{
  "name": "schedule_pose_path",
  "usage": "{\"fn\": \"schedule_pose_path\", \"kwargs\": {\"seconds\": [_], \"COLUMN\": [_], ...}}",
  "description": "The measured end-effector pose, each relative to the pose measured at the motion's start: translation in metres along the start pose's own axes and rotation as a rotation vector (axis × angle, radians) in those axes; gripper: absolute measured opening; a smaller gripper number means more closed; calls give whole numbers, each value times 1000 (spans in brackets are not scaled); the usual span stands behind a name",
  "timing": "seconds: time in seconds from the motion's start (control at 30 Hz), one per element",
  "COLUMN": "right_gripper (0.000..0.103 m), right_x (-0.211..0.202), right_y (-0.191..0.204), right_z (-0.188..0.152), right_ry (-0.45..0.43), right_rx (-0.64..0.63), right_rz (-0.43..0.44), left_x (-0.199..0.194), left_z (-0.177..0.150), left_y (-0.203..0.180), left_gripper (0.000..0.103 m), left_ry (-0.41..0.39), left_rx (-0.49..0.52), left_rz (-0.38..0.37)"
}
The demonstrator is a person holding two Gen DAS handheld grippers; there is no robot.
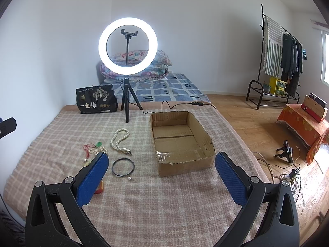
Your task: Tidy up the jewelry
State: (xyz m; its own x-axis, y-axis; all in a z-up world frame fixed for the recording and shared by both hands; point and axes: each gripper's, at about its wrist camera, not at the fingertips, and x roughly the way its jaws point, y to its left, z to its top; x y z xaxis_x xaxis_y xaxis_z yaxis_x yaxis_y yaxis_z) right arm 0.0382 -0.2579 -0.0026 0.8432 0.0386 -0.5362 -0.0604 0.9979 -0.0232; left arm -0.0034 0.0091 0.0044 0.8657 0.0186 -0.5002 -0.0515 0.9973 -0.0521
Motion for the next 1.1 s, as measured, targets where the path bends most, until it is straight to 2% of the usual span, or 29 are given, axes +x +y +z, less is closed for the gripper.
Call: {"fn": "schedule_pose_path", "kwargs": {"seconds": [0.3, 0.67, 0.87, 1.1], "right_gripper": [103, 103, 103, 103], "right_x": [0, 5, 13, 28], "right_y": [1, 3, 4, 16], "right_z": [0, -4, -4, -8], "right_ry": [1, 14, 43, 116], "right_rx": [-1, -9, -12, -53], "right_rz": [0, 5, -2, 86], "left_x": [0, -8, 5, 32], "left_z": [-1, 14, 12, 18], "left_y": [0, 3, 6, 22], "left_gripper": [103, 103, 103, 103], "left_ry": [2, 13, 37, 101], "left_rx": [0, 3, 0, 22], "left_rz": [1, 12, 25, 16]}}
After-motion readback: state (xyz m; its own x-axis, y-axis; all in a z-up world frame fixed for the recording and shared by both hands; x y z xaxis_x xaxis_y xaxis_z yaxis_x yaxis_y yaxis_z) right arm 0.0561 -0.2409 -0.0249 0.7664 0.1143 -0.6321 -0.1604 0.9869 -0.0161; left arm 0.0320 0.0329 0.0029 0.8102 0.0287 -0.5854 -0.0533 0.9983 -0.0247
